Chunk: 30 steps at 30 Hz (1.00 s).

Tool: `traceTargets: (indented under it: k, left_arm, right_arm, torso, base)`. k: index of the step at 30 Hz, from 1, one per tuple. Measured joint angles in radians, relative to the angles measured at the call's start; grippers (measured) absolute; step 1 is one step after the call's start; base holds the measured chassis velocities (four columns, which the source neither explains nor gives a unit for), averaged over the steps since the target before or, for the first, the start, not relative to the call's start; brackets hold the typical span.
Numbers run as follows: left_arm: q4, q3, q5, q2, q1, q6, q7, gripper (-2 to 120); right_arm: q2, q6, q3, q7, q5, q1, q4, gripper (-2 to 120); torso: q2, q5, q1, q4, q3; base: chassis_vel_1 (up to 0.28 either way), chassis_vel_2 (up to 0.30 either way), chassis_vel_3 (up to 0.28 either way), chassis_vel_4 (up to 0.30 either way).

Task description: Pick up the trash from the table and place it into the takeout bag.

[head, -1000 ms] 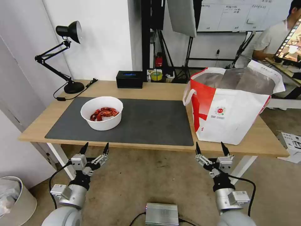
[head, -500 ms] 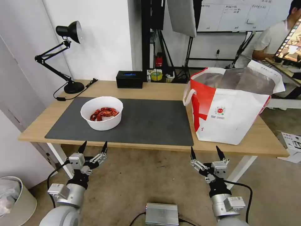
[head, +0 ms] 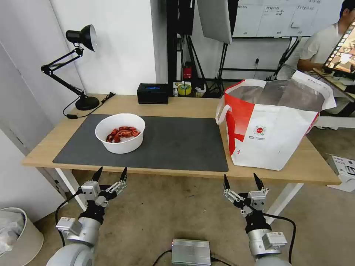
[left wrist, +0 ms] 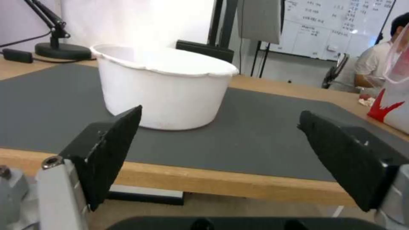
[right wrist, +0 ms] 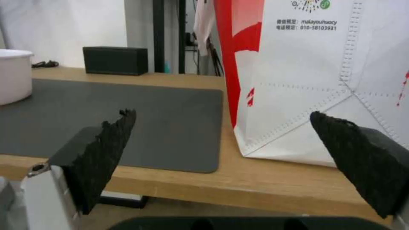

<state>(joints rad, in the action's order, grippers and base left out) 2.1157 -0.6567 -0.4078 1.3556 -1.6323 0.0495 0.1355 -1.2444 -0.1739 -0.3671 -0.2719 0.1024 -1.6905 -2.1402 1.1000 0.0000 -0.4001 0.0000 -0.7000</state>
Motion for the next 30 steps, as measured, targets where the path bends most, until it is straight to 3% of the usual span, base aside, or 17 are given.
traceTargets:
  k: [8, 15, 19, 22, 26, 28, 30]
  left_arm:
    - [0.006, -0.032, -0.030, -0.039, 0.013, -0.017, 0.000, 100]
    - [0.005, -0.084, -0.143, -0.195, 0.070, -0.099, -0.015, 100]
    - [-0.012, -0.095, -0.190, -0.251, 0.098, -0.132, -0.021, 100]
    - [-0.031, -0.138, -0.286, -0.348, 0.130, -0.187, -0.044, 100]
    - [-0.044, -0.155, -0.336, -0.403, 0.150, -0.212, -0.061, 100]
    - [-0.069, -0.156, -0.410, -0.489, 0.202, -0.263, -0.092, 100]
    - [-0.070, -0.155, -0.412, -0.492, 0.204, -0.265, -0.093, 100]
  right_arm:
    - [0.001, 0.000, -0.001, -0.001, 0.000, 0.001, 0.000, 100]
    - [0.001, 0.000, -0.001, -0.001, 0.000, 0.001, 0.000, 100]
    - [0.001, 0.000, -0.001, -0.001, 0.000, 0.001, 0.001, 100]
    - [0.001, 0.000, -0.001, -0.001, 0.000, 0.001, 0.001, 100]
    - [0.001, 0.000, -0.001, -0.001, 0.000, 0.001, 0.001, 100]
    - [0.001, -0.001, -0.001, -0.001, 0.001, 0.001, 0.001, 100]
    - [0.001, -0.001, -0.001, -0.001, 0.001, 0.001, 0.001, 100]
  torso:
    - [0.000, -0.0001, 0.000, 0.0000, 0.000]
    - [0.000, -0.0001, 0.000, 0.0000, 0.000]
    - [0.000, -0.0002, 0.000, -0.0001, 0.000]
    - [0.000, -0.0002, 0.000, 0.0001, 0.000]
    - [0.000, -0.0001, 0.000, 0.0003, 0.000]
    - [0.000, -0.0003, 0.000, 0.0000, 0.000]
    - [0.000, -0.0002, 0.000, 0.0000, 0.000]
  base:
    - [0.000, 0.000, 0.000, 0.000]
    - [0.000, 0.000, 0.000, 0.000]
    - [0.000, 0.000, 0.000, 0.000]
    - [0.000, 0.000, 0.000, 0.000]
    - [0.000, 0.000, 0.000, 0.000]
    - [0.000, 0.000, 0.000, 0.000]
    - [0.000, 0.000, 0.000, 0.000]
